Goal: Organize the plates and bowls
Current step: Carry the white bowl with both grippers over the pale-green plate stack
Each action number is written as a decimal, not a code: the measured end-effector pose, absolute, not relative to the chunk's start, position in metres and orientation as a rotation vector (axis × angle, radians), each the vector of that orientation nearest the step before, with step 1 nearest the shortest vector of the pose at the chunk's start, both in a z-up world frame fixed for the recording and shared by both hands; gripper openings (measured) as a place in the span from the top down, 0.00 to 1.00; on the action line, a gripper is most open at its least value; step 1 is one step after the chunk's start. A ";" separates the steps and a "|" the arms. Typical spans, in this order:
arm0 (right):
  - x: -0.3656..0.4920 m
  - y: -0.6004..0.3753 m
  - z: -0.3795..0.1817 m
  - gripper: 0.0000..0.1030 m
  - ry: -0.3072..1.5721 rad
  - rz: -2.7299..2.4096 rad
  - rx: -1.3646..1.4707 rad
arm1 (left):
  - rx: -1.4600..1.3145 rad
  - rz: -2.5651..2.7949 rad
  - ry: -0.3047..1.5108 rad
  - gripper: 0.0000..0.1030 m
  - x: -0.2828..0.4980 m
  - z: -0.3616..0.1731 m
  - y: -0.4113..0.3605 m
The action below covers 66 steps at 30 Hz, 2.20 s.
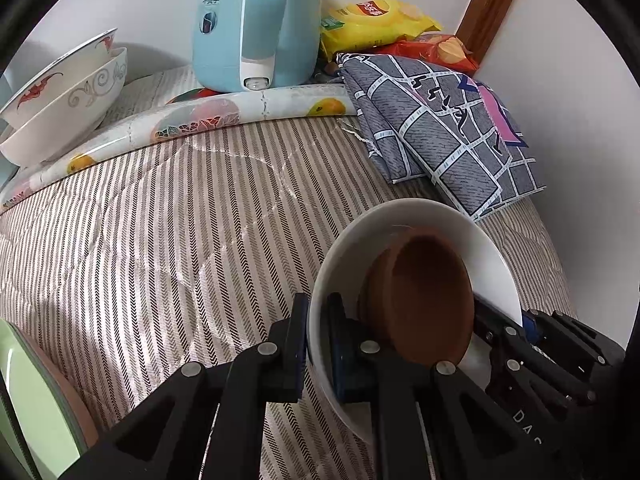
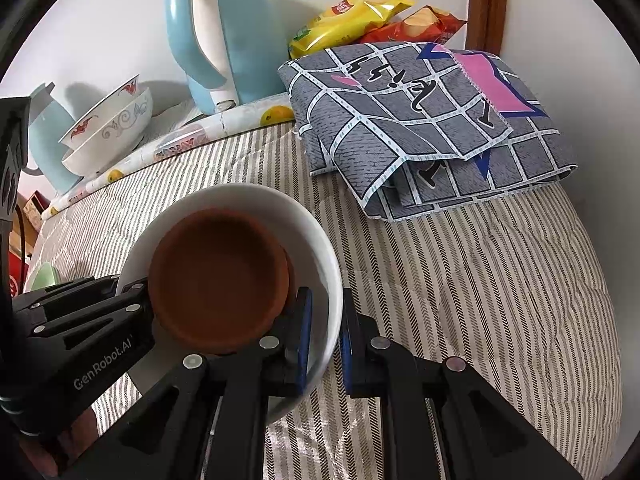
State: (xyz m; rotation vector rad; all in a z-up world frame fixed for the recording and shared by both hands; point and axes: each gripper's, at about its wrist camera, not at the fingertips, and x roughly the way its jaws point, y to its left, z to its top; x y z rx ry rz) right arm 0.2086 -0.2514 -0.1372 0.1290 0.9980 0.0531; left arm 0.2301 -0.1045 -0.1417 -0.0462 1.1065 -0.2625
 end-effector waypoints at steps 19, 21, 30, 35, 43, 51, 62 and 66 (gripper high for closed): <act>0.210 -0.253 -0.138 0.88 1.009 0.057 0.144 | -0.042 -0.269 1.122 0.89 0.234 -0.142 -0.105; 0.210 -0.252 -0.138 0.88 1.001 0.058 0.140 | -0.041 -0.268 1.112 0.90 0.232 -0.141 -0.105; 0.208 -0.258 -0.139 0.89 1.007 0.056 0.202 | -0.035 -0.253 1.097 0.90 0.229 -0.139 -0.106; 0.203 -0.255 -0.138 0.89 1.009 0.047 0.193 | -0.048 -0.249 1.099 0.91 0.225 -0.137 -0.105; 0.191 -0.251 -0.133 0.89 1.004 0.042 0.198 | -0.051 -0.254 1.088 0.91 0.212 -0.128 -0.102; 0.175 -0.246 -0.116 0.90 0.976 0.044 0.199 | -0.051 -0.252 1.058 0.91 0.198 -0.109 -0.096; 0.154 -0.236 -0.086 0.90 0.929 0.054 0.179 | -0.065 -0.244 1.002 0.91 0.176 -0.079 -0.082; 0.146 -0.230 -0.077 0.90 0.912 0.058 0.166 | -0.062 -0.242 0.989 0.91 0.168 -0.070 -0.076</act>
